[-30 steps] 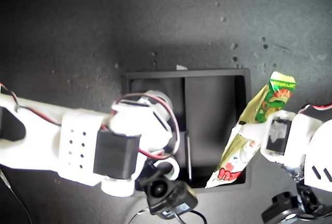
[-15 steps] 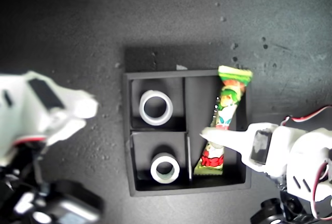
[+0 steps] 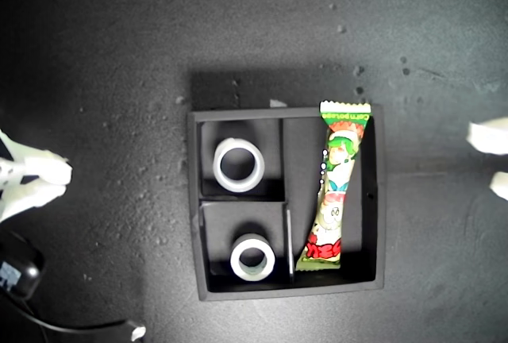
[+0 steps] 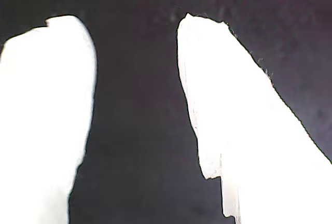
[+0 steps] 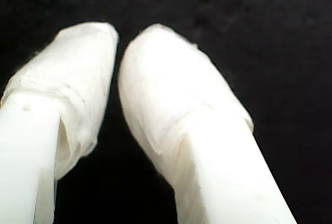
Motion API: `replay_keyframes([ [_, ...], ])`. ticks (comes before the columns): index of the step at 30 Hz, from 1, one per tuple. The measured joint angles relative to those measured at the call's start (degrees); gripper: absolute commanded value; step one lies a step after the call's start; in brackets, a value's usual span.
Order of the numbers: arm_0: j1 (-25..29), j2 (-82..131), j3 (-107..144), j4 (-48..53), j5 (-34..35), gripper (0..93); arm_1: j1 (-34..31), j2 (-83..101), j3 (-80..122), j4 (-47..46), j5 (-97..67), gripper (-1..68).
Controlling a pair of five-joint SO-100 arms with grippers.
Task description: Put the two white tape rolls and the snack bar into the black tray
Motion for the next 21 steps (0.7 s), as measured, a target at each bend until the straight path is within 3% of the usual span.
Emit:
replay_keyframes([
  [8, -0.4, 17.1, 16.0, -1.0, -1.0, 0.1, 2.7, 49.0, 58.4, -20.2, 9.7, -0.7],
  [13, -0.4, 17.1, 21.8, -2.4, -2.0, 0.0, 4.8, 74.9, 88.5, -26.8, 10.5, -0.7],
  [21, -2.1, 17.1, 29.6, -10.5, -0.2, 0.1, 7.9, 80.7, 112.9, -33.1, 10.5, -0.7],
])
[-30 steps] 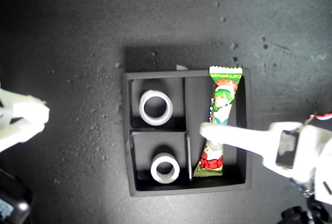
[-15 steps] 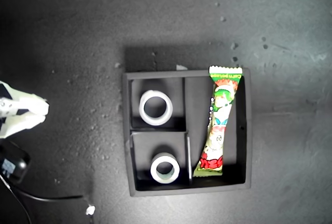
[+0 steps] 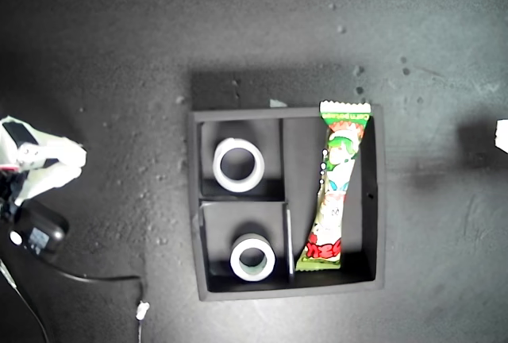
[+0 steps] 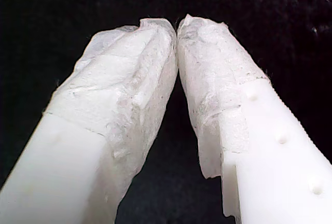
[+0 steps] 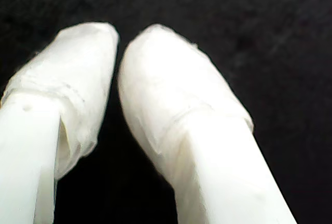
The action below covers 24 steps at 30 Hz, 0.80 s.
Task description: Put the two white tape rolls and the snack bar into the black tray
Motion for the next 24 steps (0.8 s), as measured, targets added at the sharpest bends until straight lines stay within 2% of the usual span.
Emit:
replay_keyframes([
  [5, 0.2, 0.1, 0.4, -1.0, -1.1, 0.2, -0.6, 0.1, 4.1, -1.6, 0.0, -0.5],
  [10, 0.3, 0.1, 0.4, 2.1, -1.2, 0.2, -1.5, 0.3, 4.4, -2.1, 0.0, -0.3],
  [14, 0.3, 0.1, 0.4, 6.4, -5.4, 0.2, 0.4, 0.3, 4.4, 3.3, 0.0, -0.3],
  [16, 0.4, 0.1, 0.4, 7.7, -8.0, 0.2, -0.4, 0.3, 4.4, 4.1, 0.0, 2.5],
  [18, 1.1, 0.1, 0.4, 9.0, -11.2, 0.2, -0.1, 0.3, 4.4, 6.9, 0.0, 2.5],
  [20, 1.4, 0.1, 0.4, 9.0, -12.2, 0.2, 0.9, 0.3, 4.4, 9.5, 3.3, 2.5],
  [24, 1.4, 0.1, 0.4, 9.0, -12.5, 0.2, -0.3, 0.4, 4.4, 8.6, 14.3, 2.5],
])
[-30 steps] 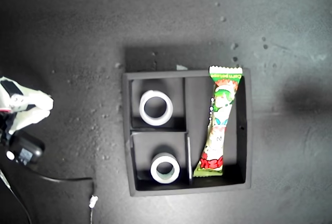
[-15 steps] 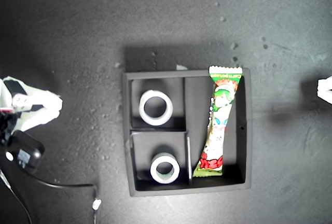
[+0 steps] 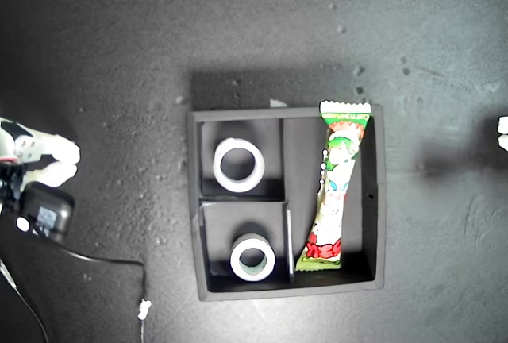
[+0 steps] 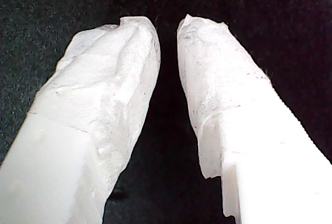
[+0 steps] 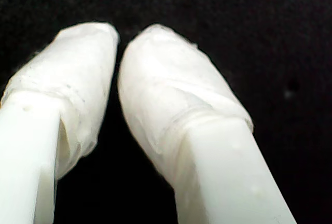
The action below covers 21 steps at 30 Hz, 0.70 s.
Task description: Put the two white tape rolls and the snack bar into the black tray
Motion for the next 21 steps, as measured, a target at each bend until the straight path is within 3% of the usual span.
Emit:
replay_keyframes([
  [8, 0.0, 0.0, 0.0, 0.0, 1.1, 0.2, -5.0, 0.0, 0.0, -3.2, -29.6, 2.3],
  [13, 0.0, 0.0, 0.0, 0.0, 1.1, 0.2, -4.8, 0.0, 0.0, -5.2, -31.5, 2.3],
  [21, 0.0, 0.0, 0.0, 0.0, 4.8, 0.2, -4.2, 0.5, 0.0, 2.8, -25.4, 2.4],
])
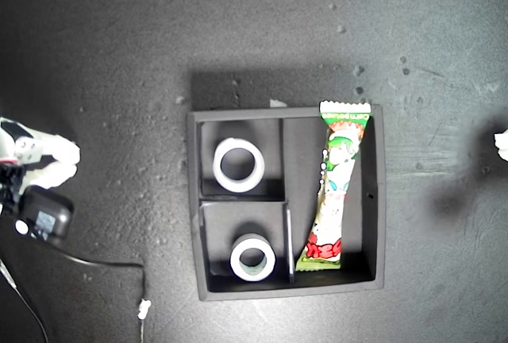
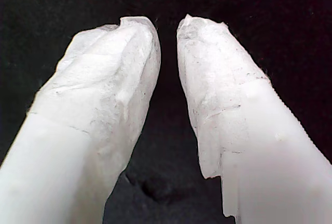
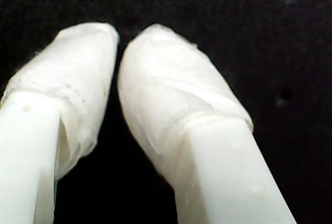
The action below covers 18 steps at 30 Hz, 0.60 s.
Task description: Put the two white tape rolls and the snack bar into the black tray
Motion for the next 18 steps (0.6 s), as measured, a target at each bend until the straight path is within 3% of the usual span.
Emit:
replay_keyframes([
  [18, 0.0, 0.0, 0.0, 0.0, 0.4, 0.2, 0.0, 0.0, 0.0, 0.3, 0.4, 2.4],
])
